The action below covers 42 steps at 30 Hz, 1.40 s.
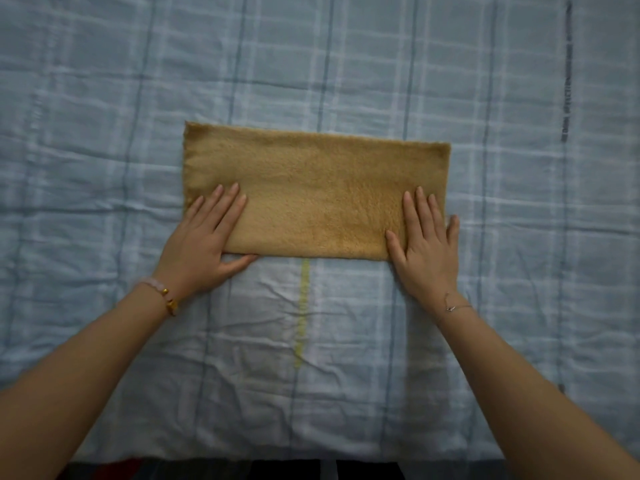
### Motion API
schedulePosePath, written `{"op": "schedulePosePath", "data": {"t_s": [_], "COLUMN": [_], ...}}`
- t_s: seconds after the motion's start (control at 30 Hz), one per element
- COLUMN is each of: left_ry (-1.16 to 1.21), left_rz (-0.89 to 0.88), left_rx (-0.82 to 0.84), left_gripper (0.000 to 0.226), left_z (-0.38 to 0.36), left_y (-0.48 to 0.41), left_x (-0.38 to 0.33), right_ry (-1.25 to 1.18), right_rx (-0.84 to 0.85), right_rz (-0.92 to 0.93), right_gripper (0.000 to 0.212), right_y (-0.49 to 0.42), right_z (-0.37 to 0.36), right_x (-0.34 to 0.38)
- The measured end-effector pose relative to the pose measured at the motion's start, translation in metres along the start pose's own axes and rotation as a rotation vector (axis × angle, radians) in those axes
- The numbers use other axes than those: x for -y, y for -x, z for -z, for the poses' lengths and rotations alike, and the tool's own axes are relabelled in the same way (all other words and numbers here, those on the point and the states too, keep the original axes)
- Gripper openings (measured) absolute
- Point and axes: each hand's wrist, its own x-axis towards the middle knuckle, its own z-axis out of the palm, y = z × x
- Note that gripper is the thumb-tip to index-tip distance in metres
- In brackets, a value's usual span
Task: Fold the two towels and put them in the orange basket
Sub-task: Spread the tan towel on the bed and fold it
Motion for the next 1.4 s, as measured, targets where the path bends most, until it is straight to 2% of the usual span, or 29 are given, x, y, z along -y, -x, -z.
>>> {"op": "schedulePosePath", "data": {"t_s": [0.13, 0.23, 0.4, 0.57, 0.87, 1.13, 1.4], "left_ry": [-0.054, -0.087, -0.144, -0.193, -0.197, -0.196, -0.167], "left_rz": [-0.039, -0.050, -0.064, -0.110, -0.133, -0.170, -0.203], "left_rx": [-0.026, -0.060, -0.088, -0.156, -0.159, -0.099, -0.030], "left_gripper": [0.080, 0.074, 0.086, 0.062, 0.055, 0.061, 0.068], "left_z": [0.008, 0.007, 0.003, 0.003, -0.020, -0.022, -0.027], "left_y": [0.000, -0.002, -0.006, 0.005, 0.044, 0.065, 0.094], "left_x": [0.000, 0.000, 0.005, 0.002, -0.039, -0.060, -0.074], "right_ry": [0.048, 0.054, 0.011, 0.076, 0.175, 0.189, 0.228], "right_rx": [-0.037, 0.004, -0.032, -0.013, 0.011, -0.084, -0.120], "right_rz": [0.175, 0.326, 0.270, 0.320, 0.389, 0.370, 0.393], "right_gripper": [0.077, 0.080, 0.068, 0.060, 0.059, 0.050, 0.052], "right_y": [0.008, 0.013, 0.011, 0.013, 0.044, 0.115, 0.156], "right_z": [0.012, 0.011, 0.001, 0.000, 0.011, 0.002, -0.005], "right_x": [0.003, 0.007, 0.008, -0.004, -0.031, -0.044, -0.058]}}
